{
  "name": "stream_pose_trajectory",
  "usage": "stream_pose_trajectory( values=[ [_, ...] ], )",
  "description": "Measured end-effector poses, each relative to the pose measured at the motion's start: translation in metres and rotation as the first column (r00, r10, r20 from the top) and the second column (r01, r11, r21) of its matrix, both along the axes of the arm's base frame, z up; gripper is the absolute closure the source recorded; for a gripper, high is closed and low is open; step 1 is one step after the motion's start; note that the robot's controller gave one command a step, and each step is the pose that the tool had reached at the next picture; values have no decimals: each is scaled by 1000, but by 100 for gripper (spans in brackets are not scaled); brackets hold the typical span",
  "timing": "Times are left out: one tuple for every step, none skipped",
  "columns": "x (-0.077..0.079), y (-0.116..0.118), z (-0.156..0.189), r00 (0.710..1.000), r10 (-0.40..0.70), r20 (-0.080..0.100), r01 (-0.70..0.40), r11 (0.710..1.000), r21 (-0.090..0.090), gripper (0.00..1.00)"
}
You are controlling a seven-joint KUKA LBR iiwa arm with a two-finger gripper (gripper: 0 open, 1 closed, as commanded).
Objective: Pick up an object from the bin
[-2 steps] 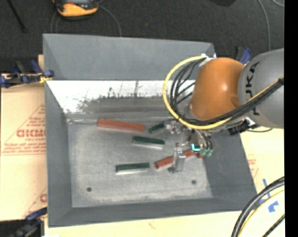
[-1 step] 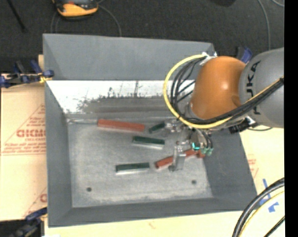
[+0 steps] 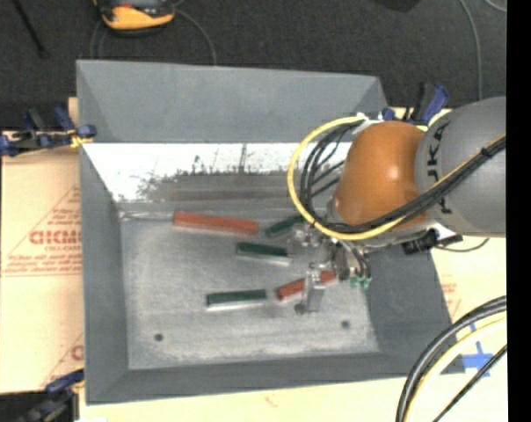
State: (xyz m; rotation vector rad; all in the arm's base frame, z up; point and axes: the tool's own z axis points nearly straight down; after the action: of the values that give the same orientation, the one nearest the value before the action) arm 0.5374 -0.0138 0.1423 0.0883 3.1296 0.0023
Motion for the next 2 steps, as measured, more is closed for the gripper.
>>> stream_pose_trajectory(
  values=[
    [7, 12, -63, 990, -144, -4, 144, 990, 0, 0],
    [9, 1, -75, 998, -60, -5, 60, 998, -1, 100]
  ],
)
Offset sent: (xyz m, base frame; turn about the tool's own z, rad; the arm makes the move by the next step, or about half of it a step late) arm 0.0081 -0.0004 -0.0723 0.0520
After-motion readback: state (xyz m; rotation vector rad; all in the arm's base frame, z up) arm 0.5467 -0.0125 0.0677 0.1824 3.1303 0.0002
